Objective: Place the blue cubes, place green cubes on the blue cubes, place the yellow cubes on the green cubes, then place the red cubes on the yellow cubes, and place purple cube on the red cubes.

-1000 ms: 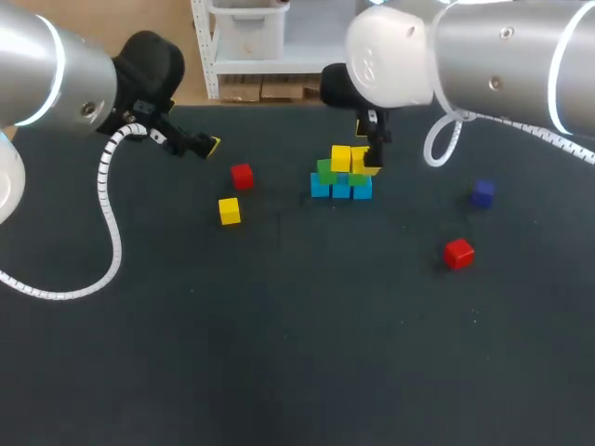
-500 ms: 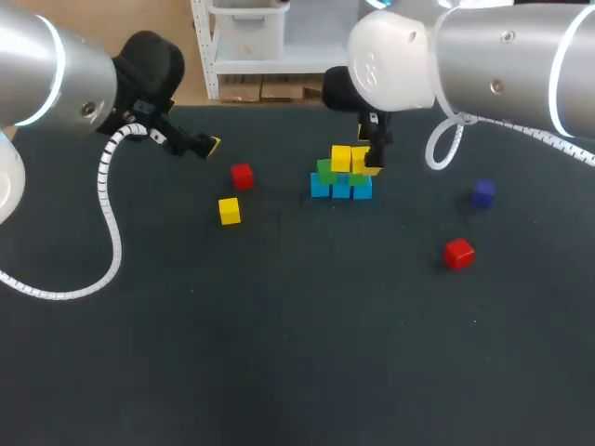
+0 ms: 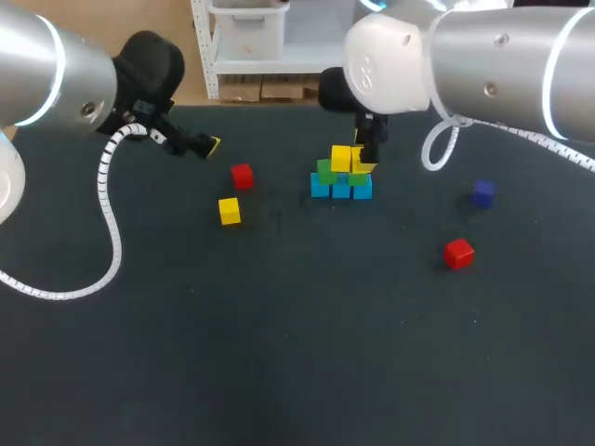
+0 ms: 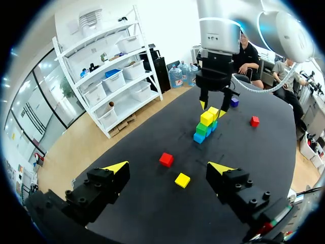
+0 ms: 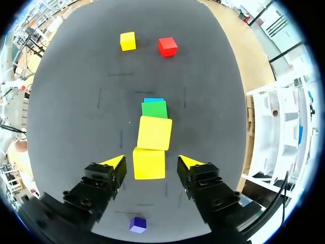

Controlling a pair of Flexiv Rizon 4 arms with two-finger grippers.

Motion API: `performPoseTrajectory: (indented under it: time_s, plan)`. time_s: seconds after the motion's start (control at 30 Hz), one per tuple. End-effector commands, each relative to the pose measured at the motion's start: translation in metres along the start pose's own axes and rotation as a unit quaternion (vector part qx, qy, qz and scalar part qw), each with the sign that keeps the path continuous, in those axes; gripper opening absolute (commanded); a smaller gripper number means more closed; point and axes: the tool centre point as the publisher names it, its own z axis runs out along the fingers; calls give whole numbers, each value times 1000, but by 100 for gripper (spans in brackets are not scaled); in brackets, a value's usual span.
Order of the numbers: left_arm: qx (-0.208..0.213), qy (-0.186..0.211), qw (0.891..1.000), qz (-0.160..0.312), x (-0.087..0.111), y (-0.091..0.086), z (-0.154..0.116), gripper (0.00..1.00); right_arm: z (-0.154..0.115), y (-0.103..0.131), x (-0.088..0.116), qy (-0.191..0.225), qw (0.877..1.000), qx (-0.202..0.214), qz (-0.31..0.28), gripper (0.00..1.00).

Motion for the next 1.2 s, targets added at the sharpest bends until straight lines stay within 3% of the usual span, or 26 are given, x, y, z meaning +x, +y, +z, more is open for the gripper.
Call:
performPoseTrajectory:
  time_s: [0.03,0.37,1.2]
  plan:
    - [1,-1,1000,0,0,1,1,100,1,-1,-1,1,1000,-1,1,55]
    - [1,-1,1000,0,0,1,1,100,2,-1,-1,-1,1000,-2,0,49]
    - [1,-1,1000,0,0,1,1,100,4,2,-7,0,1000,-4,1,45]
